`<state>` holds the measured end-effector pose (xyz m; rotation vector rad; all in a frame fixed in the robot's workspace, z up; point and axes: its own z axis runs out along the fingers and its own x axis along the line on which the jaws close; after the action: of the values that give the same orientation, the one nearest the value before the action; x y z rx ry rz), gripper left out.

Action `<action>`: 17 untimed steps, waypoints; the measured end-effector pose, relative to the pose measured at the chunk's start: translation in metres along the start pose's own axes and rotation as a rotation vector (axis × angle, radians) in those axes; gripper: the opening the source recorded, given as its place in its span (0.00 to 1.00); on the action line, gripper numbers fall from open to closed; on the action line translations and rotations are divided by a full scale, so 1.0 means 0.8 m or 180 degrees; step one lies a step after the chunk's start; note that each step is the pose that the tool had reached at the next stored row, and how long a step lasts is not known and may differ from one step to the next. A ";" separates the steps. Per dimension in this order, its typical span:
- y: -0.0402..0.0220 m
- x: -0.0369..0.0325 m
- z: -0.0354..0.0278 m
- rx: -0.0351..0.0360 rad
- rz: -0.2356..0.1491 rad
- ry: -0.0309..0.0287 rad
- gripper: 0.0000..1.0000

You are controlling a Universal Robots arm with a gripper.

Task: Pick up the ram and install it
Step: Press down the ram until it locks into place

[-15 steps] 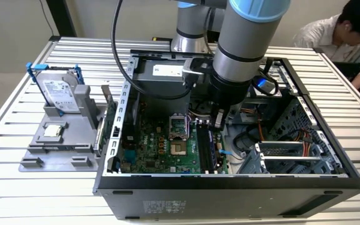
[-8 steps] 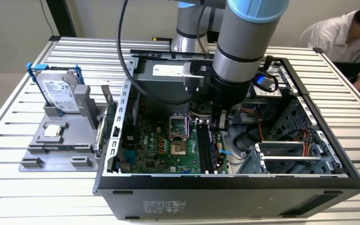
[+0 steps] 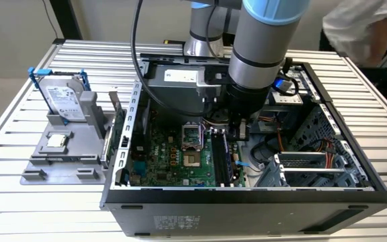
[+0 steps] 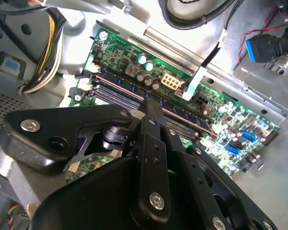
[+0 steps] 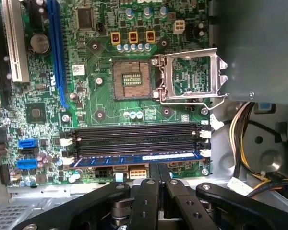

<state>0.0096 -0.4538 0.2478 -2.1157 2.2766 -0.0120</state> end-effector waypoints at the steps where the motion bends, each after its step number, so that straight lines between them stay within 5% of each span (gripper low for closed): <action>1: 0.0000 0.0000 0.0000 0.0000 0.0000 0.0001 0.00; 7: -0.0004 0.0045 0.0042 -0.0008 -0.0003 0.0001 0.00; 17: -0.0063 0.0191 0.0137 -0.0119 -0.0010 0.0005 0.00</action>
<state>0.0139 -0.4693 0.2366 -2.1376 2.2923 0.0291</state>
